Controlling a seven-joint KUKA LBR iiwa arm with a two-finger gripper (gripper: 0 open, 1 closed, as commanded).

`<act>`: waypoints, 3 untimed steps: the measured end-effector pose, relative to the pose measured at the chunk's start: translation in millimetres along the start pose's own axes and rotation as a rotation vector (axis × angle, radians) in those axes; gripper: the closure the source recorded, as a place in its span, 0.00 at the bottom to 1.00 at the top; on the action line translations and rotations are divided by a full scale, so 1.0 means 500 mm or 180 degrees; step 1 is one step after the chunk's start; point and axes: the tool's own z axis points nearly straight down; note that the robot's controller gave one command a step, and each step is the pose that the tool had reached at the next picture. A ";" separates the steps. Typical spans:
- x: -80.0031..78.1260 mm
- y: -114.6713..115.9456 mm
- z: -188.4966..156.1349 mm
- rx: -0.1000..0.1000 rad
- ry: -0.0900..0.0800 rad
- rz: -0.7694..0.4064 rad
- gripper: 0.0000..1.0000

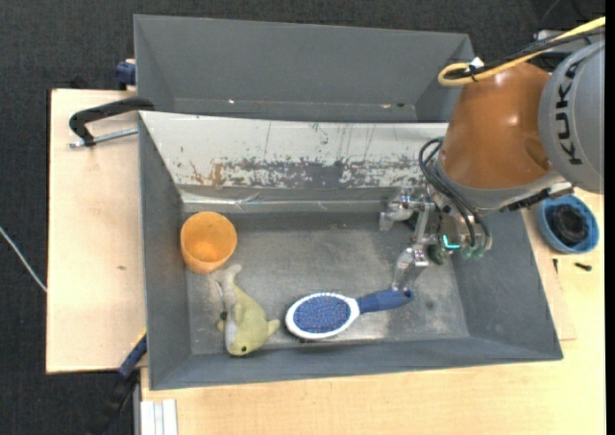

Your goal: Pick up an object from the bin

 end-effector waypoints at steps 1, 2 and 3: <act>0.040 0.010 0.174 0.0001 -0.0038 -0.0445 0.00; 0.020 0.022 0.111 0.0006 -0.0046 -0.0730 0.00; 0.030 0.000 0.114 0.0000 -0.0027 -0.0436 0.00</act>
Offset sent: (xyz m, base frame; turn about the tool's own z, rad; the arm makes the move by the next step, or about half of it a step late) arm -0.0223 0.0034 -0.0876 -0.1396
